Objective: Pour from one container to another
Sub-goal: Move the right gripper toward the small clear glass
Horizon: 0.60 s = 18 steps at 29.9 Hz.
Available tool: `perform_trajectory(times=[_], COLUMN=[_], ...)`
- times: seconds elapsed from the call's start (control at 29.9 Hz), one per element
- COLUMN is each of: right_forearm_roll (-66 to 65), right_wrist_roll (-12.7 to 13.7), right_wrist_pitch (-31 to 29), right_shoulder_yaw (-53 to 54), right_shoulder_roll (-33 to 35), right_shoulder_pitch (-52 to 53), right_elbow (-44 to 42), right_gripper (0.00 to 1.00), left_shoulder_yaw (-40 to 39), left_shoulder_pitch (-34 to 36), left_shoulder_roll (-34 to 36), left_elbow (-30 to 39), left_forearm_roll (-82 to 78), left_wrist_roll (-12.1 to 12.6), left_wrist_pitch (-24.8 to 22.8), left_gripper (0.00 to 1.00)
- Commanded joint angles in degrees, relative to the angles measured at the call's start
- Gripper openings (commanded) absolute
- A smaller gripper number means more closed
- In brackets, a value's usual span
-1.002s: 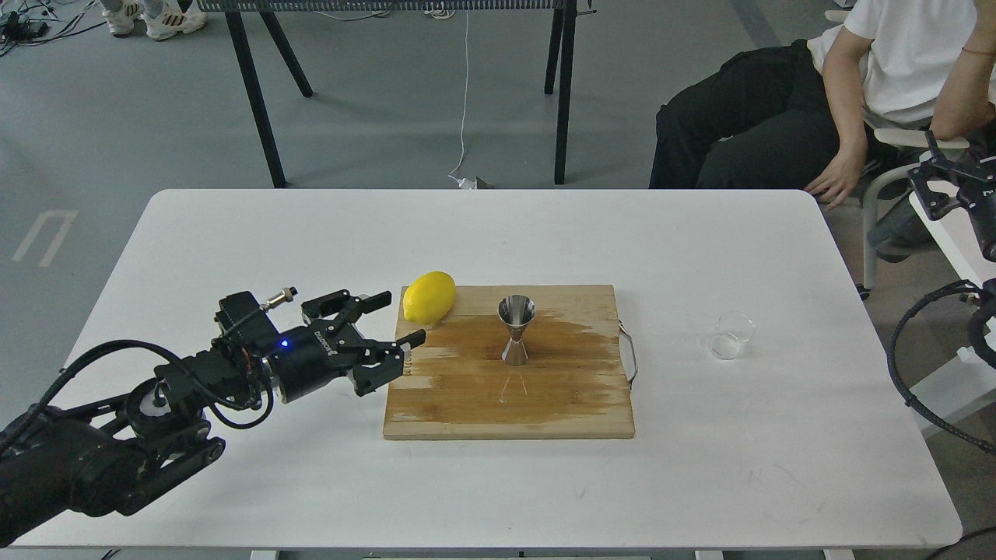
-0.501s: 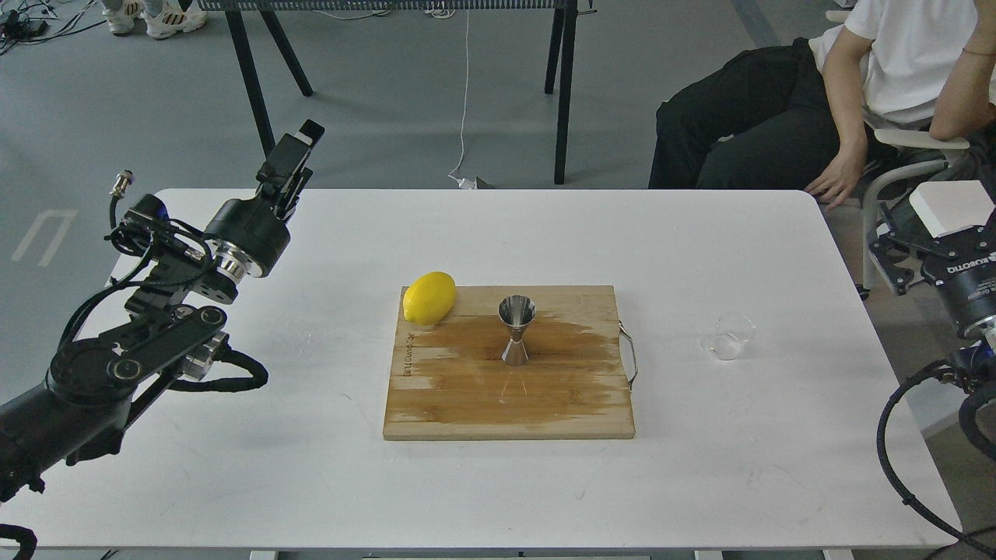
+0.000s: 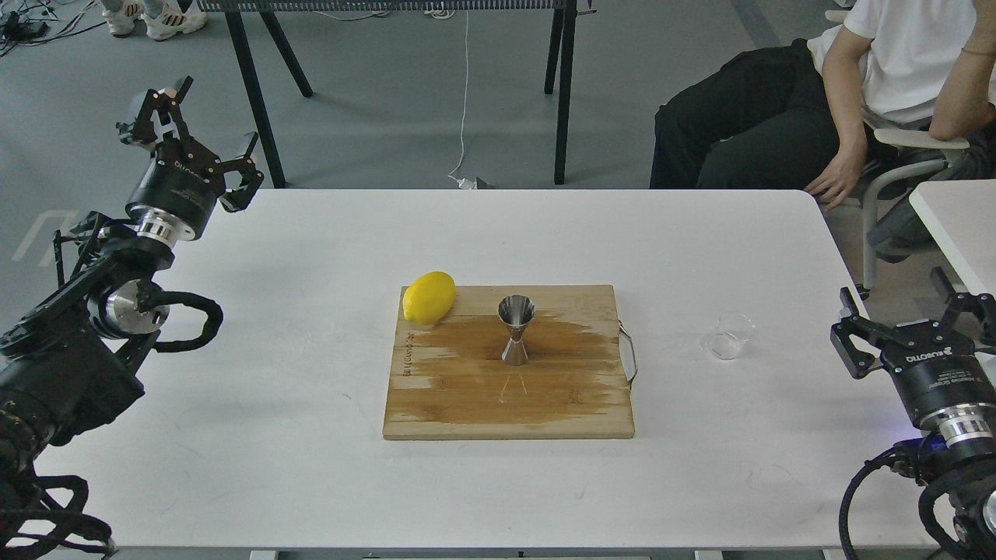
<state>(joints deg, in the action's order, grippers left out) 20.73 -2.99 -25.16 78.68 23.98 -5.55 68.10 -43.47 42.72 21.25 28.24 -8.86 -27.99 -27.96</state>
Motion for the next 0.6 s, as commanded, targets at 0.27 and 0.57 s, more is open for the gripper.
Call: perform_trajectory(times=[0.27, 0.57], right_forearm_roll=[3.5, 3.0], right_wrist_roll=[1.6, 2.6], right_wrist_pitch=[25.3, 35.6], right_shoulder_yaw=[-1.5, -6.0], right_shoulder_roll=[-10.4, -10.1], right_shoulder_pitch=[3.6, 9.3], right_elbow=[0.3, -0.2], right_gripper=[1.0, 1.0], left_shoulder_yaw=[0.8, -0.2], left_shoulder_pitch=[0.2, 1.2], left_shoulder_roll=[-0.5, -0.9], left_elbow=[-0.2, -4.2], left_forearm_roll=[0.2, 8.8], left_wrist_roll=[0.0, 3.9], left_wrist_pitch=[0.0, 0.0], left_gripper=[1.0, 1.0])
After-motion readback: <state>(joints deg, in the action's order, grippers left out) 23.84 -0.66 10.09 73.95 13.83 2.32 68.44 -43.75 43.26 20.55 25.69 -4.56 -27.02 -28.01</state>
